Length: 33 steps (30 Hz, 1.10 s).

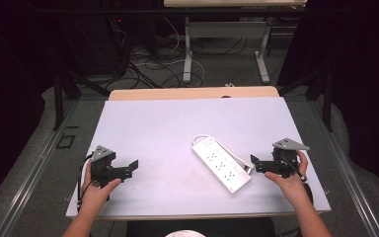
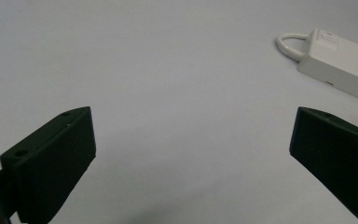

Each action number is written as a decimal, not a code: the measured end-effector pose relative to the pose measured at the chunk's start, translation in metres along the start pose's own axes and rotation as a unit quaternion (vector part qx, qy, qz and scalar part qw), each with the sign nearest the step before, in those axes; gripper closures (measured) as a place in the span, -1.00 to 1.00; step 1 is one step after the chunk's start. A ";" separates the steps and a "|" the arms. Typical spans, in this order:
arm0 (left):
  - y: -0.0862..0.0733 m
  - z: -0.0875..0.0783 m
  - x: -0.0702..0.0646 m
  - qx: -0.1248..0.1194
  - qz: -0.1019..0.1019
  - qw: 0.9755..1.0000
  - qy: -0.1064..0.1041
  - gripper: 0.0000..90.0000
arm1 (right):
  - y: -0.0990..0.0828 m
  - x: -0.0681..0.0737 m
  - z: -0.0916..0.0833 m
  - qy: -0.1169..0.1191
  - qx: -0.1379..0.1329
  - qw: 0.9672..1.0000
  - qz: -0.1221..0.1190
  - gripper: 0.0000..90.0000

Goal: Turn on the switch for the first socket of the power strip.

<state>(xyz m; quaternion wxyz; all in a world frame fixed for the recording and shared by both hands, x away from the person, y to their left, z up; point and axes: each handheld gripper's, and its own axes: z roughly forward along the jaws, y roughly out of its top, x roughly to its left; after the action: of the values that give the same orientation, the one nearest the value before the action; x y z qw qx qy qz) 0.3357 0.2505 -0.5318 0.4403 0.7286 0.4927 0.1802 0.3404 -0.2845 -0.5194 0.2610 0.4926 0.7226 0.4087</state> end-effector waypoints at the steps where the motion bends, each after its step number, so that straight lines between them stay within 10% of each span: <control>1: 0.000 0.001 -0.001 -0.003 0.000 1.000 -0.001 -0.99 | 0.000 0.000 0.000 0.000 0.000 1.000 0.000 -1.00; 33: -0.005 -0.005 -0.003 -0.011 0.011 1.000 0.007 -0.99 | 0.017 0.021 0.002 0.038 0.043 0.997 -0.048 -0.95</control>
<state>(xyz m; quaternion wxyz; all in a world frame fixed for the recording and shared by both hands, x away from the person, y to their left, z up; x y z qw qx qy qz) 0.3281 0.2505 -0.5328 0.4432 0.7275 0.4859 0.1957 0.3425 -0.2613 -0.5060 0.2314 0.4523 0.7714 0.3831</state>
